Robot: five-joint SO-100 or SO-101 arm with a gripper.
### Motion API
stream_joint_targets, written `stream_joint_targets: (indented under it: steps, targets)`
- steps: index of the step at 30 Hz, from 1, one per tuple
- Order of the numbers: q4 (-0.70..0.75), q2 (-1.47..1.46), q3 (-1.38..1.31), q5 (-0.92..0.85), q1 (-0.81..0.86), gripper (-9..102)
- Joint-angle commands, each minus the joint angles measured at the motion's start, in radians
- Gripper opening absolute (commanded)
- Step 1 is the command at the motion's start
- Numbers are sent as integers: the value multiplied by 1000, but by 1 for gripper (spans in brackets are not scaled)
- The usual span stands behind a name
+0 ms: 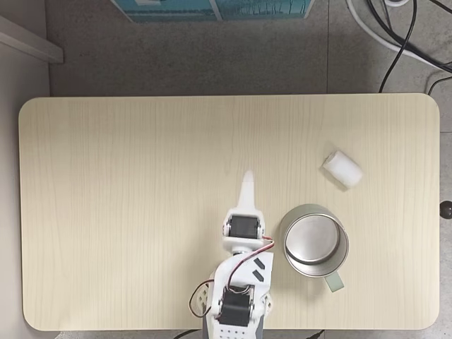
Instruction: Grasp a dressing and put it in the cup.
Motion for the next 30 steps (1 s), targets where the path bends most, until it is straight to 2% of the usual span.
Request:
stream_joint_targets:
  steps: [1,4,7,11,14,20,30]
  targets:
    - [91,163,224,44,74,3]
    - [195,308,376,94,163,7]
    - [308,456,511,158,279,16]
    - [483,687,715,167,368,22]
    - [548,836,805,152,411,24]
    - [506,1015,795,109,483,26]
    - [264,1243,626,15,569,27]
